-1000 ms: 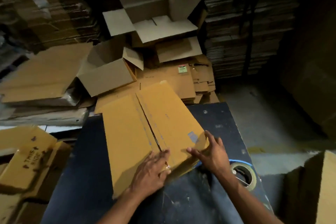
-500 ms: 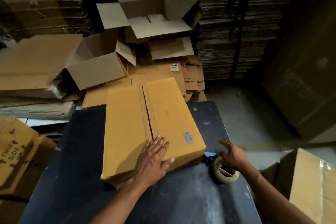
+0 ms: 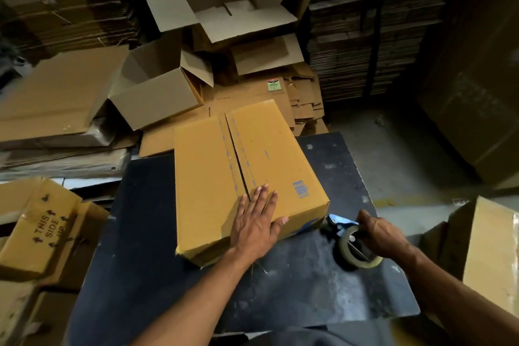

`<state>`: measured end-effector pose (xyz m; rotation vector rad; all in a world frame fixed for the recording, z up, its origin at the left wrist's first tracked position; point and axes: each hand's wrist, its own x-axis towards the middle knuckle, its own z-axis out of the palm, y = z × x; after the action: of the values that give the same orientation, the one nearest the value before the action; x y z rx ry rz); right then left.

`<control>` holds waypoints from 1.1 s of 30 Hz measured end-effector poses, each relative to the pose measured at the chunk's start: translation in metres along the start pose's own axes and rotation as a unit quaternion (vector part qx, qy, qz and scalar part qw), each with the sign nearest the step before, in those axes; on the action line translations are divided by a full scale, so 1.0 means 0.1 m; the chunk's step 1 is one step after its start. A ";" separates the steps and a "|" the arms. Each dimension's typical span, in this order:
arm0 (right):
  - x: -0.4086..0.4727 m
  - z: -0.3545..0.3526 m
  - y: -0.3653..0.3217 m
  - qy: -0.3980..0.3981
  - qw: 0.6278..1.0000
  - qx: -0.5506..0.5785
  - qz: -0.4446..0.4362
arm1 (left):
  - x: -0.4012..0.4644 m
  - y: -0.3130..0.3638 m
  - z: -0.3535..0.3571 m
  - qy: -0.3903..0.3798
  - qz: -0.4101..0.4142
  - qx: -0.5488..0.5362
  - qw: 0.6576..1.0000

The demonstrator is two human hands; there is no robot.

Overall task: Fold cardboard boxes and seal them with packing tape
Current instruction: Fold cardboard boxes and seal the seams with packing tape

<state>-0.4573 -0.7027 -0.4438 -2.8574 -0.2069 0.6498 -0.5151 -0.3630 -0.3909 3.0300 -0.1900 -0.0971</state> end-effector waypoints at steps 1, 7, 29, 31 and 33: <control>-0.06 -0.07 0.00 0.005 1.000 0.021 -0.011 | 0.01 -0.01 -0.03 -0.009 0.000 -0.013 1.000; -0.29 -0.98 -0.14 0.041 0.974 0.219 -0.031 | 0.01 0.11 -0.33 0.088 -0.008 -0.140 0.986; -0.63 -1.39 -1.77 0.086 0.924 0.081 -0.364 | -0.64 0.18 -1.24 0.000 -0.357 -0.819 0.450; -0.67 -1.41 -2.02 0.055 0.911 0.098 -0.396 | -0.77 0.05 -1.22 0.025 -0.368 -0.847 0.382; -0.68 -1.36 -2.30 0.043 0.899 0.066 -0.431 | -0.84 -0.07 -1.18 0.056 -0.412 -0.830 0.372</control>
<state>-0.4786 -0.5144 -0.2433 -2.2897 -1.2539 0.3191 -0.5892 -0.3336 -0.2693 0.7521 0.8829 -0.0612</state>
